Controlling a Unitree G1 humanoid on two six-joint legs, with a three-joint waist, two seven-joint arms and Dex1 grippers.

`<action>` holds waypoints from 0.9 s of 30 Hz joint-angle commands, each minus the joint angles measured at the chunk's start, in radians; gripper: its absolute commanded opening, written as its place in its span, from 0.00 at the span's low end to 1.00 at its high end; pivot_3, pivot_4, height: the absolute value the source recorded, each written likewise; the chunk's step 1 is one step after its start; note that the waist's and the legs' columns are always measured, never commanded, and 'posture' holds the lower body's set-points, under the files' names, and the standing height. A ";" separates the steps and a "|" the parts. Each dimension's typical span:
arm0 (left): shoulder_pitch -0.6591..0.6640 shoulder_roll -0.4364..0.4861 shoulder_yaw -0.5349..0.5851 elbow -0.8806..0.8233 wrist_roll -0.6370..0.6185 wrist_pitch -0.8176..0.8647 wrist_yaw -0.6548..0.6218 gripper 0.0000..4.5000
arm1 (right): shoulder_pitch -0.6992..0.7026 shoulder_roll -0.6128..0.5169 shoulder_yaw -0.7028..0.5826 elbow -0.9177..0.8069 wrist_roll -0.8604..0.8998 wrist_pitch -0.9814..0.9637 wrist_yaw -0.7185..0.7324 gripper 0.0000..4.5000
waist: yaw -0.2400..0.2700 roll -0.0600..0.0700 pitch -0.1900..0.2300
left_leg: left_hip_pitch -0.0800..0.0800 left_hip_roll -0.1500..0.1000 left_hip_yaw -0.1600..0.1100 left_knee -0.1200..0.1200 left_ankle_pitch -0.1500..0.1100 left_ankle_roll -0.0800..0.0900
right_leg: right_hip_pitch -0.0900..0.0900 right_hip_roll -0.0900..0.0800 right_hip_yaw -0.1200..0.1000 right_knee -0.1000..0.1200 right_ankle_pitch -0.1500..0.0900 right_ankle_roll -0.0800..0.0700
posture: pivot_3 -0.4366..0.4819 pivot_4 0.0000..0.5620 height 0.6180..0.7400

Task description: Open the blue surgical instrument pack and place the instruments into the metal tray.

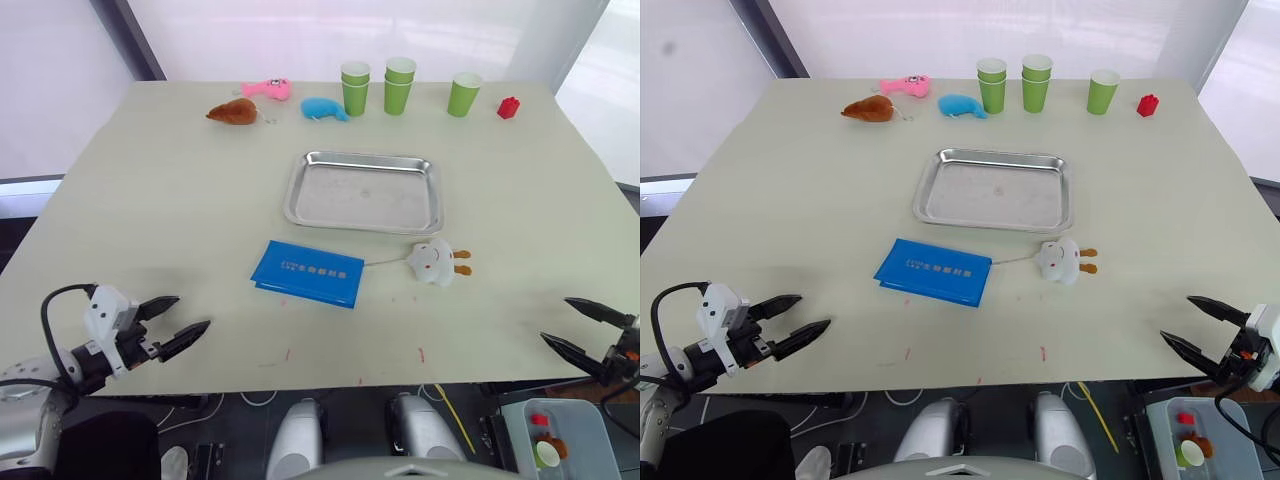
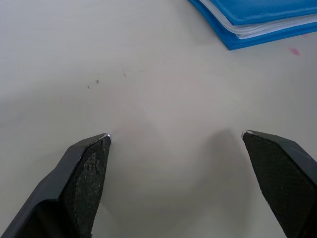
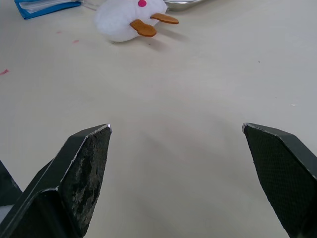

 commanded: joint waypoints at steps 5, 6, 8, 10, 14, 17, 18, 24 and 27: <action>-0.003 0.003 0.027 -0.012 0.009 -0.002 0.017 1.00 | -0.016 -0.003 -0.009 -0.021 -0.019 -0.009 -0.009 0.99 | 0.000 0.000 0.000 | 0.000 0.000 0.000 0.000 0.000 0.000 | 0.000 0.000 0.000 0.000 0.000 0.000 | 0.48 0.27 1.00; -0.004 0.003 0.026 -0.013 0.010 -0.001 0.018 1.00 | -0.014 -0.002 -0.010 -0.023 -0.020 -0.008 -0.009 0.99 | 0.000 0.000 0.000 | 0.000 0.000 0.000 0.000 0.000 0.000 | 0.000 0.000 0.000 0.001 0.000 0.000 | 0.48 0.27 1.00; -0.005 0.003 0.026 -0.012 0.011 0.000 0.021 1.00 | -0.009 0.001 -0.012 -0.030 -0.021 -0.006 -0.010 0.99 | 0.001 0.000 0.000 | 0.000 0.000 0.000 0.000 0.000 0.000 | 0.000 0.000 0.000 0.001 0.000 0.000 | 0.48 0.27 1.00; -0.007 0.003 0.025 -0.013 0.012 0.001 0.024 1.00 | -0.006 0.002 -0.013 -0.033 -0.022 -0.005 -0.010 0.99 | 0.001 0.000 0.000 | 0.000 0.000 0.000 0.000 0.000 0.000 | 0.000 0.000 0.000 0.001 0.000 0.000 | 0.48 0.27 1.00; -0.023 0.003 0.010 -0.004 0.024 0.001 0.035 1.00 | 0.014 0.016 -0.002 -0.087 -0.024 0.018 -0.041 0.99 | 0.001 0.000 0.000 | 0.000 0.000 0.000 0.000 0.000 0.000 | 0.000 0.000 0.000 0.001 0.000 0.000 | 0.48 0.27 1.00; -0.060 0.007 -0.010 0.022 0.043 0.007 0.044 1.00 | 0.030 0.026 0.014 -0.146 -0.021 0.043 -0.058 0.99 | 0.002 0.000 0.000 | 0.000 0.000 0.000 0.001 0.000 0.000 | 0.000 0.001 0.000 0.001 0.000 0.000 | 0.48 0.27 1.00; -0.079 0.008 -0.017 0.043 0.053 0.005 0.044 1.00 | 0.034 0.030 0.021 -0.167 -0.020 0.051 -0.064 0.99 | 0.002 0.000 0.000 | 0.000 -0.001 0.000 0.001 0.000 0.000 | 0.000 0.001 0.000 0.001 0.000 0.000 | 0.48 0.27 1.00; -0.172 0.011 -0.069 0.100 0.082 -0.008 0.011 1.00 | 0.031 0.065 0.072 -0.266 -0.027 0.089 -0.110 0.99 | 0.003 0.000 0.000 | 0.000 -0.001 0.000 0.002 0.000 0.000 | 0.000 0.001 -0.001 0.002 0.000 0.000 | 0.48 0.27 1.00; -0.217 0.007 -0.098 0.109 0.091 -0.004 -0.007 1.00 | 0.020 0.084 0.111 -0.307 -0.033 0.110 -0.135 0.99 | 0.007 0.000 0.000 | 0.000 -0.001 0.000 0.002 0.000 0.000 | 0.000 0.001 -0.001 0.002 0.000 0.000 | 0.48 0.27 1.00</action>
